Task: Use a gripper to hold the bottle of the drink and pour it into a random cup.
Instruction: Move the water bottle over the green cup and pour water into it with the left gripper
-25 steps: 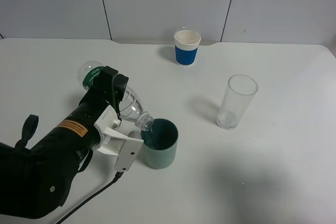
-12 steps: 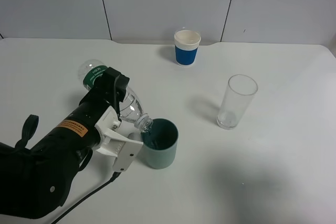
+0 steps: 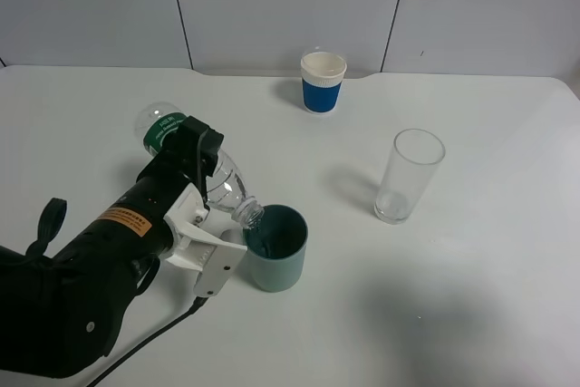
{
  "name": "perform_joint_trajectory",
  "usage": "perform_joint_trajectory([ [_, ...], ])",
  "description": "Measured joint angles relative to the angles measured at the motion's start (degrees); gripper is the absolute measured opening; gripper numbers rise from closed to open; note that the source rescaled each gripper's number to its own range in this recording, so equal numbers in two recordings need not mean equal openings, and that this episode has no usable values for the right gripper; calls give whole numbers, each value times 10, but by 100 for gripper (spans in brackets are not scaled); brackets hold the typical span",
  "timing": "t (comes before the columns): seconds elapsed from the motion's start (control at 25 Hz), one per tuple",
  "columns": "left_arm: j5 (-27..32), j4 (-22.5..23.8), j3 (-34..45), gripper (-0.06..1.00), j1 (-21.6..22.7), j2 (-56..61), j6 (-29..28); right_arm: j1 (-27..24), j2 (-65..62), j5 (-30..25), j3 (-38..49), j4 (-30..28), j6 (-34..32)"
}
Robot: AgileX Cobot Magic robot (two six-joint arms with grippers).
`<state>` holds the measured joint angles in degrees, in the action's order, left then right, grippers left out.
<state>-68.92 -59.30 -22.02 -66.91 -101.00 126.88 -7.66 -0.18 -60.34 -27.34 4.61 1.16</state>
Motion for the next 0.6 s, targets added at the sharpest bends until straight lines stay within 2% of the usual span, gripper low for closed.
perform_joint_trajectory([
  [0.6,0,0,0,0,0,0,7,0,0,0,0,0,0],
])
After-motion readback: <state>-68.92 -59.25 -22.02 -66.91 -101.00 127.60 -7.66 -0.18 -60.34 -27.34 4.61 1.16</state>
